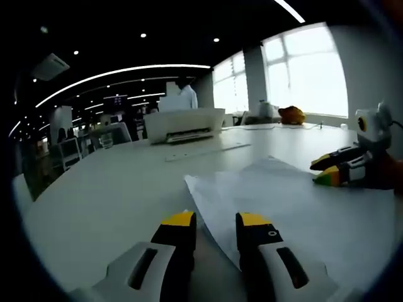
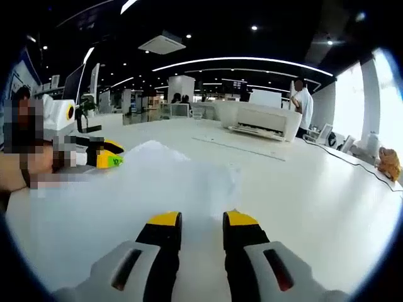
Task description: Organize the stack of printing papers by aligning and flattening the scattered papers on the table
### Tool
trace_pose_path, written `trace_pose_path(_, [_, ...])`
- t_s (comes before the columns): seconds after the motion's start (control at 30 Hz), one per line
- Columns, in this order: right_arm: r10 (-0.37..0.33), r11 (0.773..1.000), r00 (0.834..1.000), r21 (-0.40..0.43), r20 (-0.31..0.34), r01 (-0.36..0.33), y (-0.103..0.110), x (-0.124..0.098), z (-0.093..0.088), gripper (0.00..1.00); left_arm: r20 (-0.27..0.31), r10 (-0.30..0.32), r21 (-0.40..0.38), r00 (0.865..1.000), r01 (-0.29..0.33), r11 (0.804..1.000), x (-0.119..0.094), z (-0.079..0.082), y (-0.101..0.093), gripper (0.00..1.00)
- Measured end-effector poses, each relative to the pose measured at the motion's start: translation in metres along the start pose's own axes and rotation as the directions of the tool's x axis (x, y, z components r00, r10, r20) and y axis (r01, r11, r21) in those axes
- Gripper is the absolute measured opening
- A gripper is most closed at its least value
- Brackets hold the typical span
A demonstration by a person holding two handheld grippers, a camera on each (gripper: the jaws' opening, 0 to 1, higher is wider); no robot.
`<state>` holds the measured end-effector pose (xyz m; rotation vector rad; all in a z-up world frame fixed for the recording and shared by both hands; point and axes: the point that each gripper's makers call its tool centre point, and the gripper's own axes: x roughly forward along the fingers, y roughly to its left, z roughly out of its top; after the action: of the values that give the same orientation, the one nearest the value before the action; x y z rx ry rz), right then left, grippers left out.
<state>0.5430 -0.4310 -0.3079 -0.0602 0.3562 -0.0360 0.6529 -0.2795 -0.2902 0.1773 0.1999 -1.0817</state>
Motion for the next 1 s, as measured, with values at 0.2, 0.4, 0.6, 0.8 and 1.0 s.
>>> trace_pose_path(0.2, [-0.002,1.000,1.000,0.002,0.020,0.002,0.000,-0.002,0.003,0.26,0.025,-0.001,-0.005,1.000,0.001,1.000,0.002,0.004,0.003,0.29])
trace_pose_path(0.4, [0.001,1.000,1.000,-0.015,0.011,-0.001,0.007,-0.006,0.000,0.26,0.033,-0.004,0.006,0.999,0.003,1.000,0.005,0.005,0.005,0.31])
trace_pose_path(0.6, [-0.002,1.000,0.999,-0.005,0.035,0.002,0.011,-0.012,0.003,0.29,0.054,-0.003,-0.006,0.999,0.003,1.000,0.002,0.008,0.009,0.32])
trace_pose_path(0.8, [-0.002,1.000,0.999,0.021,0.052,0.001,0.011,-0.014,0.005,0.31,0.080,0.000,-0.023,0.997,0.002,1.000,-0.002,0.011,0.013,0.32])
trace_pose_path(1.0, [-0.005,1.000,0.999,0.018,0.052,0.004,0.013,-0.013,0.005,0.37,0.093,-0.007,-0.031,0.996,0.009,0.999,-0.004,0.012,0.011,0.37])
